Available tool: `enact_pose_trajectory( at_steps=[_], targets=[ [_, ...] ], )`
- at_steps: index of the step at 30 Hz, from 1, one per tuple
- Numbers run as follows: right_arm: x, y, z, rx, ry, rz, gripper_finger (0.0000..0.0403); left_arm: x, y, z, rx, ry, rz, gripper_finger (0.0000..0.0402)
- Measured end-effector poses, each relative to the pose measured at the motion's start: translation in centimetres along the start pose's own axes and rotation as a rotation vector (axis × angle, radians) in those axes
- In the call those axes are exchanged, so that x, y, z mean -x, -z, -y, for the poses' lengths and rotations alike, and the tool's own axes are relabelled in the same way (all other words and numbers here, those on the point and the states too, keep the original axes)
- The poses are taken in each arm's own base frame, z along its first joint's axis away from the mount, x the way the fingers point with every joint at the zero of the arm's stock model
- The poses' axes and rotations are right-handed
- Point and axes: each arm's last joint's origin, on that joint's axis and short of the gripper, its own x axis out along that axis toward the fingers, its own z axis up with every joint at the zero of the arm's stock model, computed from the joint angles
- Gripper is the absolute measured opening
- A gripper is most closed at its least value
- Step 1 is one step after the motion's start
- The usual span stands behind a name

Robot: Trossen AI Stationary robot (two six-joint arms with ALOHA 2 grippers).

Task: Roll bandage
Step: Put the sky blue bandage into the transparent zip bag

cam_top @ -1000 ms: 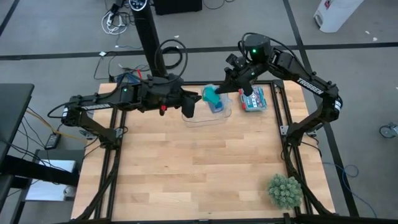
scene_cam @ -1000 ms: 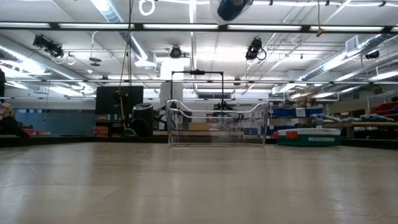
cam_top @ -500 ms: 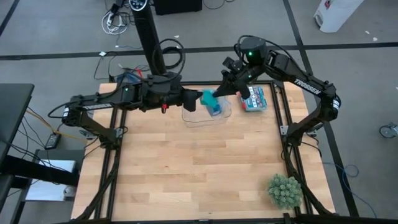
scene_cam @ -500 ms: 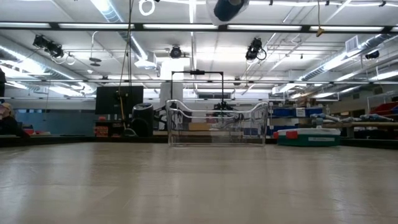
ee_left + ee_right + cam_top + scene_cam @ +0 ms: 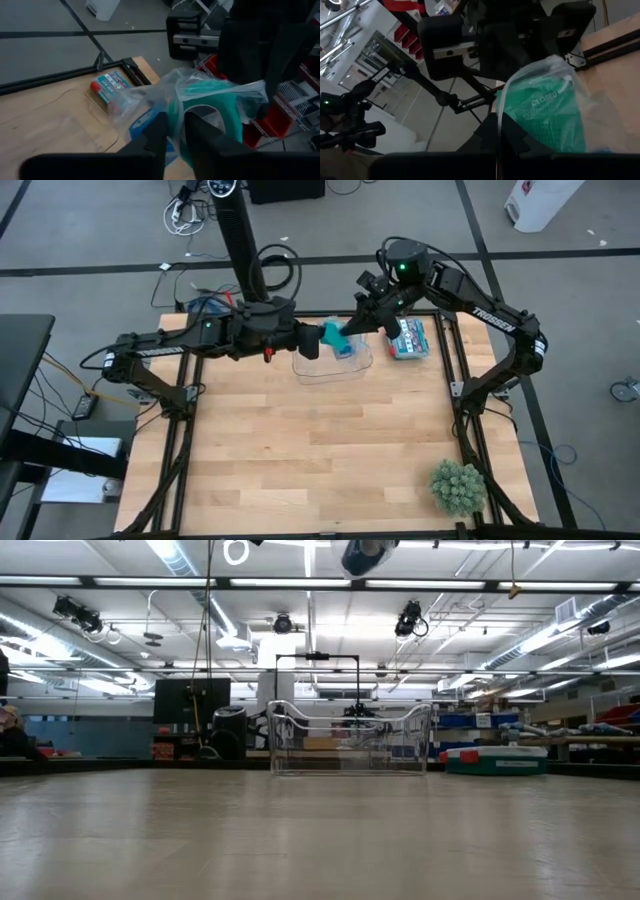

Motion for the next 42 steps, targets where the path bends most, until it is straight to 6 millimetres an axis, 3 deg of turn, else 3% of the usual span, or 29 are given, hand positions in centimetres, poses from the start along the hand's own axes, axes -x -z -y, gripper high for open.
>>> enact_pose_trajectory(
  at_steps=[4,8,16,23,35,42],
  targets=[
    [0.1,0.1,0.1,-0.009,-0.005,-0.008,0.0000,0.0,-0.1,0.1,-0.014,0.012,0.015,0.0028],
    [0.4,-0.1,0.3,-0.012,-0.014,-0.006,0.0000,0.0,-0.3,0.3,-0.035,0.033,0.033,0.0008],
    [1.1,-0.3,0.8,-0.049,-0.018,0.002,0.0000,0.0,-0.2,0.4,0.025,0.064,-0.004,0.0004],
    [1.4,-0.3,0.8,-0.090,-0.062,-0.019,0.0000,-0.2,-0.5,0.5,0.207,0.171,-0.105,0.0005],
    [1.3,0.5,1.1,-0.111,-0.039,-0.068,0.0000,0.3,-0.7,0.6,0.278,0.235,-0.250,0.0006],
    [1.1,0.9,1.2,-0.081,0.027,-0.073,0.0000,0.5,-1.0,-0.3,0.223,0.165,-0.304,0.0007]
  ],
)
